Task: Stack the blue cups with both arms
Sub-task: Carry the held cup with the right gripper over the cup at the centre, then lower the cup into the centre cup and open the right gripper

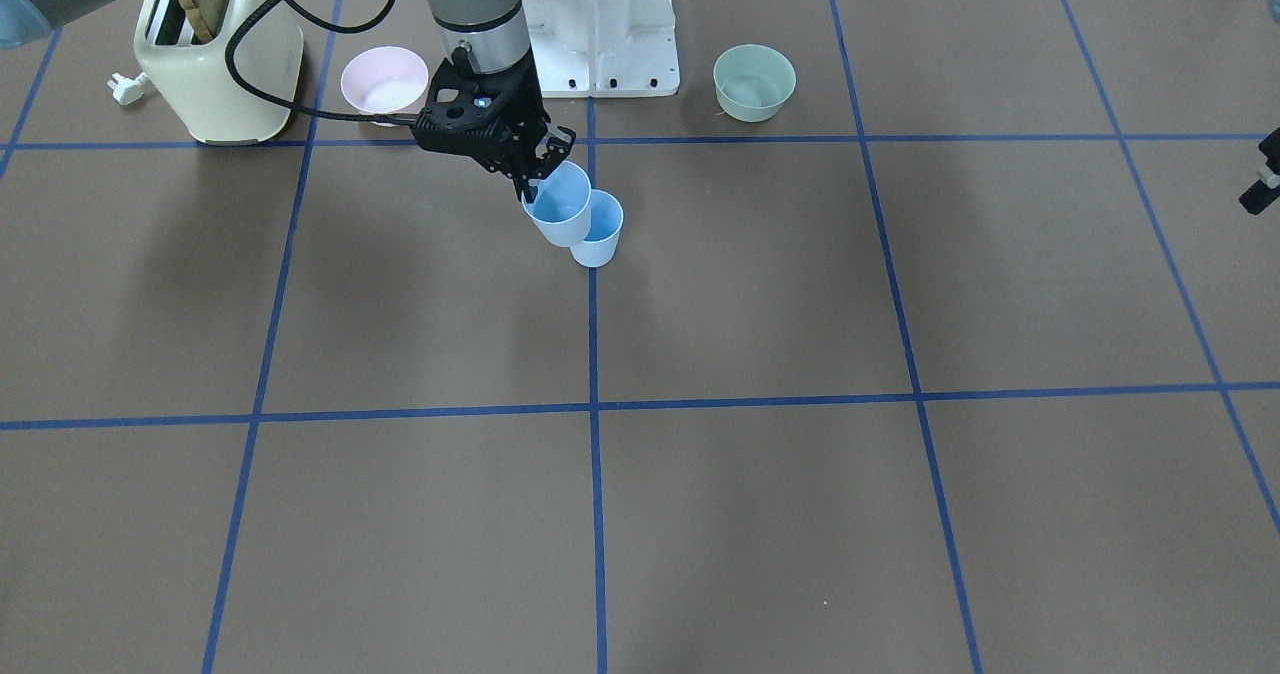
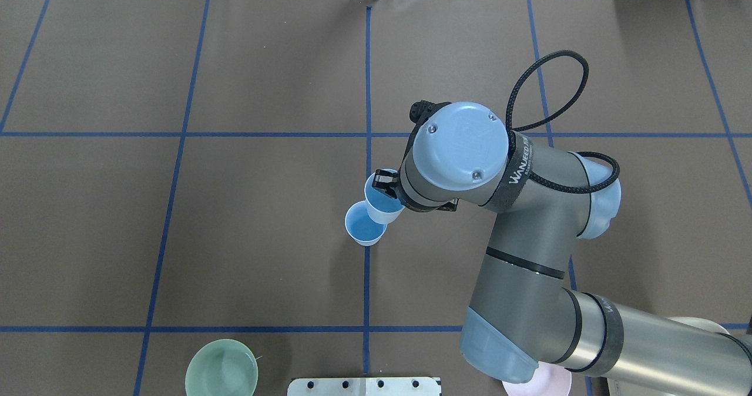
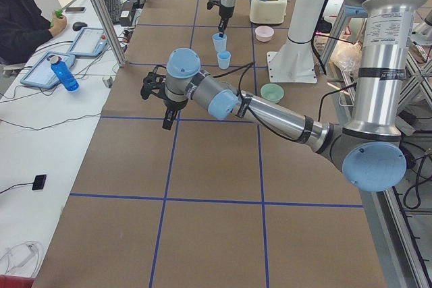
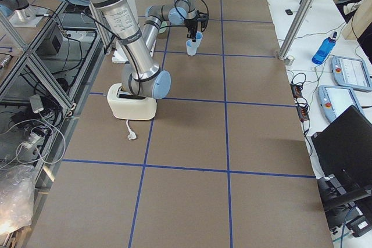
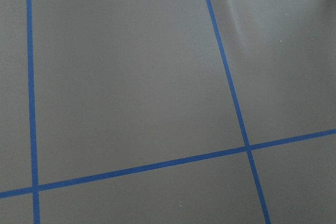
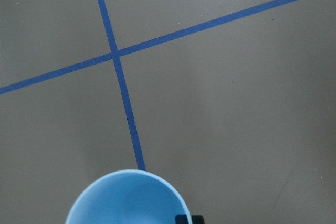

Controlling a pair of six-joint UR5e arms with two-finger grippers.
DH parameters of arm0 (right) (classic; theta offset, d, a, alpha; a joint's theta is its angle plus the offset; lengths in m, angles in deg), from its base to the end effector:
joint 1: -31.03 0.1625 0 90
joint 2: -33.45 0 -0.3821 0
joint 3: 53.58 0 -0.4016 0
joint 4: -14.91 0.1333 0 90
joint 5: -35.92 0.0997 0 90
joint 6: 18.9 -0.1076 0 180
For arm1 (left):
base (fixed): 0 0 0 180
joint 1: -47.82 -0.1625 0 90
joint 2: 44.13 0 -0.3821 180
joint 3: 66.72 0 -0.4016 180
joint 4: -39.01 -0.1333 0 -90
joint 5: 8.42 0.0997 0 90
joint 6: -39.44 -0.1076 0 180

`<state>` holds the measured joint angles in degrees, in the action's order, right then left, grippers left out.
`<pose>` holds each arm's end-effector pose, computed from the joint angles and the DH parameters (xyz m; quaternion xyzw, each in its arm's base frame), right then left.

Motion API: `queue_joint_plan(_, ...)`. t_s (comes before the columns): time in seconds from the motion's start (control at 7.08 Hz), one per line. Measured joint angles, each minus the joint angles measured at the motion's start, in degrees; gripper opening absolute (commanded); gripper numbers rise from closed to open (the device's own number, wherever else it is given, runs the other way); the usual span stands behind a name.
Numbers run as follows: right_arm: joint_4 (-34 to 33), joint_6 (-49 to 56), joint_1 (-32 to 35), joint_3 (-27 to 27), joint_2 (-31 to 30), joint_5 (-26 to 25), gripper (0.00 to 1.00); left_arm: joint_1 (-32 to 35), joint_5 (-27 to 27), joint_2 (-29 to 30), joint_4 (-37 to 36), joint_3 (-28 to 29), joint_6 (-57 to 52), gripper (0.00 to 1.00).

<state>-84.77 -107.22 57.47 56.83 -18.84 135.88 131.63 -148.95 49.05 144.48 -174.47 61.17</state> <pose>-0.4783 -0.3660 0.1195 0.0225 -0.4157 0.1600 0.8950 0.0058 -0.5195 0.3964 0.1763 0.4616 0.0159 0.8692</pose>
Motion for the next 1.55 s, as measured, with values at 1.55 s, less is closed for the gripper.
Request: queue_joint_plan(1.55, -4.8, -0.1, -1.2, -0.6, 3.9, -0.9, 0.0, 0.0, -0.1, -1.6, 1.2, 0.3, 0.0, 0.98)
